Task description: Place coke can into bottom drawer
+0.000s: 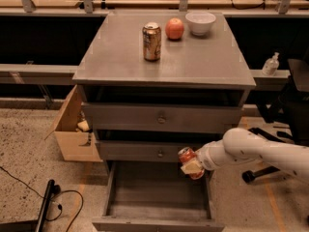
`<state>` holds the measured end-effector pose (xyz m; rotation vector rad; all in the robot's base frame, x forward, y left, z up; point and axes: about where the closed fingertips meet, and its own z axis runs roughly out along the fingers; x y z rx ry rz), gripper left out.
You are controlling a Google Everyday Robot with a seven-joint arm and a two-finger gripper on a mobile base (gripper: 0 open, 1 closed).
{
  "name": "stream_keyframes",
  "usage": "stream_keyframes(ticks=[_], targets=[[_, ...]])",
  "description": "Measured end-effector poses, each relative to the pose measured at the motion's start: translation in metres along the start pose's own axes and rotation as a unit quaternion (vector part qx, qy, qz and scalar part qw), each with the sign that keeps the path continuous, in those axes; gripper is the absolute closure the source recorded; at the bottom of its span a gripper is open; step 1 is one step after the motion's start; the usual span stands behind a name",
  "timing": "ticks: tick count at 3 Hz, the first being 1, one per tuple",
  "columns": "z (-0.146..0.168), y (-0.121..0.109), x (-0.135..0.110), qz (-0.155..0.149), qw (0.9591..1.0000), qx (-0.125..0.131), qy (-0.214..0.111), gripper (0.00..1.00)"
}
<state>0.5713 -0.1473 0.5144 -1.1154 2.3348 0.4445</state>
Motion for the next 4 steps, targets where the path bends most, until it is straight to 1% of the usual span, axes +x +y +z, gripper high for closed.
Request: stream_keyframes(ticks=[1, 2, 3, 4], targets=[[0.072, 0.0, 0.047, 0.011, 0.9996, 0.002, 0.028, 1.0], [0.073, 0.0, 0.047, 0.012, 0.9996, 0.001, 0.027, 1.0], [0.095, 0.002, 0.053, 0.028, 0.9992, -0.011, 0.028, 1.0], [0.154, 0.018, 0.059, 0.035, 0.9969, -0.058, 0.04, 1.0]])
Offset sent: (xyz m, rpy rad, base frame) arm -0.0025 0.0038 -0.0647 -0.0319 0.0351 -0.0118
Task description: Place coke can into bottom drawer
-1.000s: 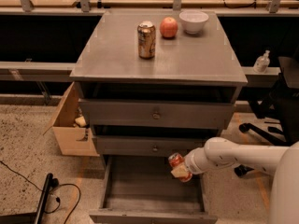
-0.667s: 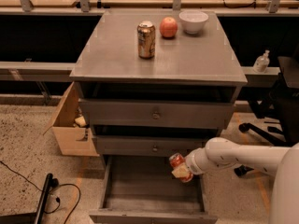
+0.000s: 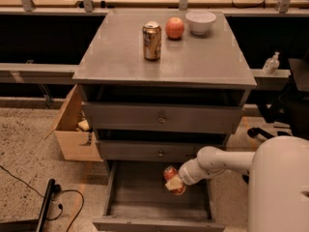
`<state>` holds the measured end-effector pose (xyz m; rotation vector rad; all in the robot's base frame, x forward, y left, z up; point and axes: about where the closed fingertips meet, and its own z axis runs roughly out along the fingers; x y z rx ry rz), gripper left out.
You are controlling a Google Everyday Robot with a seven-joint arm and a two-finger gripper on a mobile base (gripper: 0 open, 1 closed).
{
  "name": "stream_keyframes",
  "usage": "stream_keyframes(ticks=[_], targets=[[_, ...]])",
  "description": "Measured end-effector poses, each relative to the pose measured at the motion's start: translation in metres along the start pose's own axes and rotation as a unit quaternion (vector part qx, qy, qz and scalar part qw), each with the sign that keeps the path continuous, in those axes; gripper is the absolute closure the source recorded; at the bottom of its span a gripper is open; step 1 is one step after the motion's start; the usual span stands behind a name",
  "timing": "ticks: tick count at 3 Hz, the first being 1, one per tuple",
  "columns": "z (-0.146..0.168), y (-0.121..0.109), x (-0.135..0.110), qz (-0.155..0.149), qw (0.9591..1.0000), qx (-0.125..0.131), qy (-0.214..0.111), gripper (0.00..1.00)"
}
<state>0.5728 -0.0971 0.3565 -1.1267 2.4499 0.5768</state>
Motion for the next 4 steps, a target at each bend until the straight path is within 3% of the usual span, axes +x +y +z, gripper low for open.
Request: stream_keyframes(ticks=[1, 2, 3, 4], targets=[[0.063, 0.009, 0.007, 0.011, 0.9988, -0.045, 0.015, 1.0], [0.109, 0.02, 0.02, 0.034, 0.9966, -0.069, 0.03, 1.0], [0.149, 0.027, 0.031, 0.067, 0.9946, -0.067, 0.042, 0.85], [0.18, 0.019, 0.031, 0.097, 0.9931, -0.037, 0.055, 0.61]])
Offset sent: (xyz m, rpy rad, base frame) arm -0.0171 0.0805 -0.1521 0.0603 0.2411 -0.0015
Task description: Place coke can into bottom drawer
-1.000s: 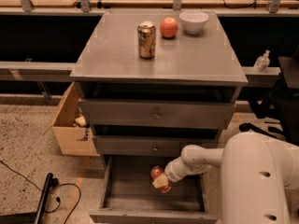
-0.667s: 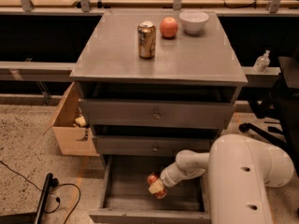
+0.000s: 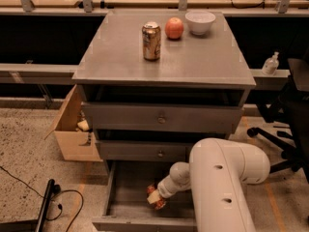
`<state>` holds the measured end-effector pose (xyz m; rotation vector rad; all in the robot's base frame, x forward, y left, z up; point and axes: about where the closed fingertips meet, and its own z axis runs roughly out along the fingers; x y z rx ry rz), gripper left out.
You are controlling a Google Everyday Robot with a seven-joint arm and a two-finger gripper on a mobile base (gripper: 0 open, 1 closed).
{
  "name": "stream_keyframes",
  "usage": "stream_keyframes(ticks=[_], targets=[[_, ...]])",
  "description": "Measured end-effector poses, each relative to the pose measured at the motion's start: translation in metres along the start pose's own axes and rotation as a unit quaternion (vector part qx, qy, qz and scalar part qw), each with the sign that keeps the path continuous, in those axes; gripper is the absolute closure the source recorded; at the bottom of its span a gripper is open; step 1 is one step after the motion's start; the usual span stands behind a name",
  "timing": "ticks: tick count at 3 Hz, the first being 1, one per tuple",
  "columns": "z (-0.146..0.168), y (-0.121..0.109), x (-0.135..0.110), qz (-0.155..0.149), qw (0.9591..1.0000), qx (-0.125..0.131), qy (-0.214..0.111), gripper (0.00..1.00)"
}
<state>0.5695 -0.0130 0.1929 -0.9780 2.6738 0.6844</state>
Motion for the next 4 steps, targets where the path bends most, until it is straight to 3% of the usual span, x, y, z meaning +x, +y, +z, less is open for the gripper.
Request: stream_keyframes(ticks=[2, 3, 4], targets=[[0.017, -0.012, 0.003, 0.029, 0.999, 0.029, 0.016, 0.16], [0.012, -0.014, 0.01, 0.05, 0.9981, 0.034, 0.013, 0.0], [-0.005, -0.019, 0.02, 0.071, 0.9965, 0.043, 0.003, 0.0]])
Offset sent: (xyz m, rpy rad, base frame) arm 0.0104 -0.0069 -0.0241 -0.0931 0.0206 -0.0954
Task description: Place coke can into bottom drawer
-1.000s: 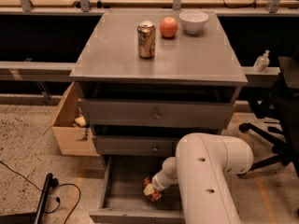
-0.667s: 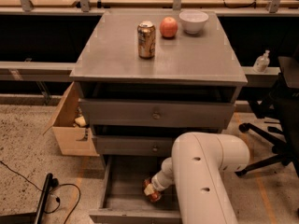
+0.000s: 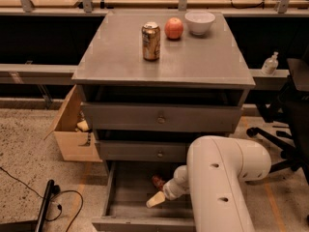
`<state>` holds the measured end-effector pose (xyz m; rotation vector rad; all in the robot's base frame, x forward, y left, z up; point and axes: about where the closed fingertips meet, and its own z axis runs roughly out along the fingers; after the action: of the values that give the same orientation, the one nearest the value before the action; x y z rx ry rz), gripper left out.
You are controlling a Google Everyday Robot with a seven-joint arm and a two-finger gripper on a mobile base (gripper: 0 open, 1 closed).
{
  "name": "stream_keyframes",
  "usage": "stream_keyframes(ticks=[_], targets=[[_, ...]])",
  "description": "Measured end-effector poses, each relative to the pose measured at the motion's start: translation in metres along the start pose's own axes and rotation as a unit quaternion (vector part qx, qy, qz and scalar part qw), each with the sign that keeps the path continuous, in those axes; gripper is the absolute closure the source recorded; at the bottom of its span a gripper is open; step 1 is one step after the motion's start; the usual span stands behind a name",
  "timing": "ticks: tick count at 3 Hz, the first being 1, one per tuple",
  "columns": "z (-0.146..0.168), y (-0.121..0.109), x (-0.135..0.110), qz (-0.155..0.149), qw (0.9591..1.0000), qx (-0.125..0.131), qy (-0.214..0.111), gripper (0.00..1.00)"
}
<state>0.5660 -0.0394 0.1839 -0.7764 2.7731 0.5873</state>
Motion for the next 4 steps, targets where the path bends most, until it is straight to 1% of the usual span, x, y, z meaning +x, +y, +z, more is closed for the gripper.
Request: stream_keyframes(ticks=[1, 2, 3, 4], targets=[[-0.039, -0.007, 0.009, 0.006, 0.9991, 0.01, -0.04, 0.16], [-0.098, -0.022, 0.031, 0.014, 0.9945, 0.033, -0.099, 0.39], [-0.162, -0.044, 0.065, 0.022, 0.9857, 0.077, -0.148, 0.61], [-0.204, -0.054, 0.08, 0.048, 0.9691, 0.108, -0.216, 0.63]])
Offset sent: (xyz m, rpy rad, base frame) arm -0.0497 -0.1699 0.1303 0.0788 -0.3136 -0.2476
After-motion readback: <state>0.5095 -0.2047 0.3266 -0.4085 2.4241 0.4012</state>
